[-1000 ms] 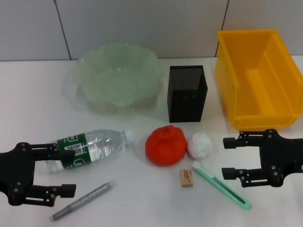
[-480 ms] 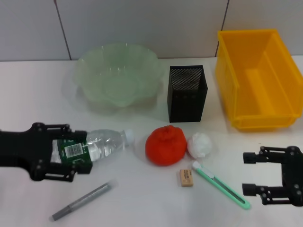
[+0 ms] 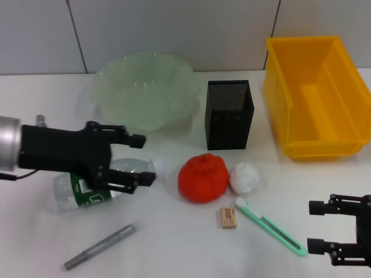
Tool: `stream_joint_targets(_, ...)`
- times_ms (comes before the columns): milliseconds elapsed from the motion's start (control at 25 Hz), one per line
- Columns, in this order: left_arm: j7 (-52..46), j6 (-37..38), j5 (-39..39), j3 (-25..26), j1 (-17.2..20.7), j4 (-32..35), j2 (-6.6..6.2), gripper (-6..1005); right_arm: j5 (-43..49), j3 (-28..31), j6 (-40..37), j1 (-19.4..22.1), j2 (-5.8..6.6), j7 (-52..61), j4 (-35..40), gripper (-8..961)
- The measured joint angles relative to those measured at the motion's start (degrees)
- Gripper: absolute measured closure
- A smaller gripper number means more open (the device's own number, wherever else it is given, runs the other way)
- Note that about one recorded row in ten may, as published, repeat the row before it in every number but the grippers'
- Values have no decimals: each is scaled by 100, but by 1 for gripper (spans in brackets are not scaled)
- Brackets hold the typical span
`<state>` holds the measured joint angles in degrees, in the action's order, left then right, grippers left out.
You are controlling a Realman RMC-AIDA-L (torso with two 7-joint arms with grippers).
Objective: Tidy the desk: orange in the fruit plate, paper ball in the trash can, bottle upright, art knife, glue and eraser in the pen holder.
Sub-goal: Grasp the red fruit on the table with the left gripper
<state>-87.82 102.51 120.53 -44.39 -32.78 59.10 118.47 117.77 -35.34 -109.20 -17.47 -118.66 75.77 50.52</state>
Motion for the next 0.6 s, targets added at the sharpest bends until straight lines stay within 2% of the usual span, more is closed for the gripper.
stream_joint_targets(120, 2, -504, -6, -296, -166, -385, 9, 227, 0, 73, -108, 30, 5, 0, -10, 211)
stream_joint_targets(160, 35, -907, -49, -534, -247, -634, 22, 228, 0, 141, -182, 54, 6, 1, 10, 211)
stream_joint_targets(240, 57, -1084, -86, -651, -280, -740, 29, 230, 0, 158, -206, 62, 7, 1, 19, 211)
stream_joint_targets(440, 226, -2148, -719, -1300, -348, -1331, 36, 235, 15, 239, -321, 76, 16, 32, 42, 211)
stream_joint_targets(600, 377, -2640, -1026, -1667, -363, -1649, 46, 239, 34, 247, -371, 87, 33, 39, 53, 211)
